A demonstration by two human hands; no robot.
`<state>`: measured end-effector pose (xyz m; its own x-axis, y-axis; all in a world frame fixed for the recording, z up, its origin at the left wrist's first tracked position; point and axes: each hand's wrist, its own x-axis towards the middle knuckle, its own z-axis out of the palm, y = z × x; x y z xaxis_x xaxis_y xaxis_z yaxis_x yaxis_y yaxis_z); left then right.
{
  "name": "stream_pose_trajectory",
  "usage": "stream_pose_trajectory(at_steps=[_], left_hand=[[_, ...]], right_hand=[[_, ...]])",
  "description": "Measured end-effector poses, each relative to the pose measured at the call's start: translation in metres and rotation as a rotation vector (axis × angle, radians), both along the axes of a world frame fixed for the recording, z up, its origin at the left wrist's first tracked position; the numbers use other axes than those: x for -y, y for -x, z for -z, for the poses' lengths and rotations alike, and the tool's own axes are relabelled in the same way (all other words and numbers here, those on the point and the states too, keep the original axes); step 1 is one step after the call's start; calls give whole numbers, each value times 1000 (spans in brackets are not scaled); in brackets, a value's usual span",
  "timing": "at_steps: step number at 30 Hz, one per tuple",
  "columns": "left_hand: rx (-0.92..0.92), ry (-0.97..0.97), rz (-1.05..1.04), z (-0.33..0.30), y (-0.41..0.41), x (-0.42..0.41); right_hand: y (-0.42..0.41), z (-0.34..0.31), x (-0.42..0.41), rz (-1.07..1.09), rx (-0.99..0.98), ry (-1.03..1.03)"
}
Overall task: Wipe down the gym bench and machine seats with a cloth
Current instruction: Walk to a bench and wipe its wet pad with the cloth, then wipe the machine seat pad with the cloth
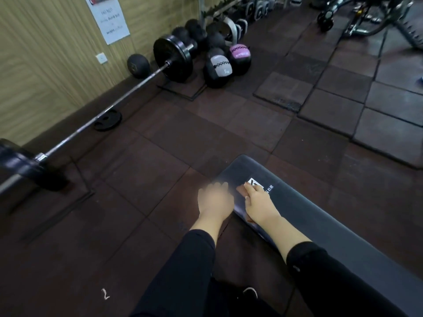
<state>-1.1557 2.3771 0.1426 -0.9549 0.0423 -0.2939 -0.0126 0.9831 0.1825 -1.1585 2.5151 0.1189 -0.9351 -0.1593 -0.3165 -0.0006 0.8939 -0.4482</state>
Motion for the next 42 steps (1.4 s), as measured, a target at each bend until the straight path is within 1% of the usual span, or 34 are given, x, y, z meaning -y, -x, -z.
stream_pose_trajectory(at_steps=[4, 7, 11, 14, 19, 23, 27, 31, 35, 38, 42], left_hand=[[-14, -8, -80, -23, -28, 13], [20, -15, -151, -26, -45, 26], [52, -6, -203, -27, -64, 53], [50, -9, -244, -30, -70, 88], [33, 8, -333, -39, -77, 169], [35, 16, -372, -41, -84, 229], [63, 29, -378, -40, -83, 265], [76, 14, -346, -38, -63, 282], [77, 20, -297, -37, -22, 291], [79, 26, -266, -34, 22, 298], [87, 19, -229, -31, 99, 304]], right_hand=[[-19, -18, 9, 1, 20, -6], [-28, -23, 25, -27, 54, 1], [-34, -24, 60, -74, 43, -10], [-34, -29, 99, -108, 35, -24], [-36, -31, 177, -168, 66, -16], [-37, -29, 230, -167, 76, -5], [-35, -27, 265, -169, 80, 28], [-17, -27, 287, -154, 65, 42], [15, -23, 302, -145, 43, 61], [54, -20, 310, -133, 33, 64], [129, -15, 314, -116, 26, 55]])
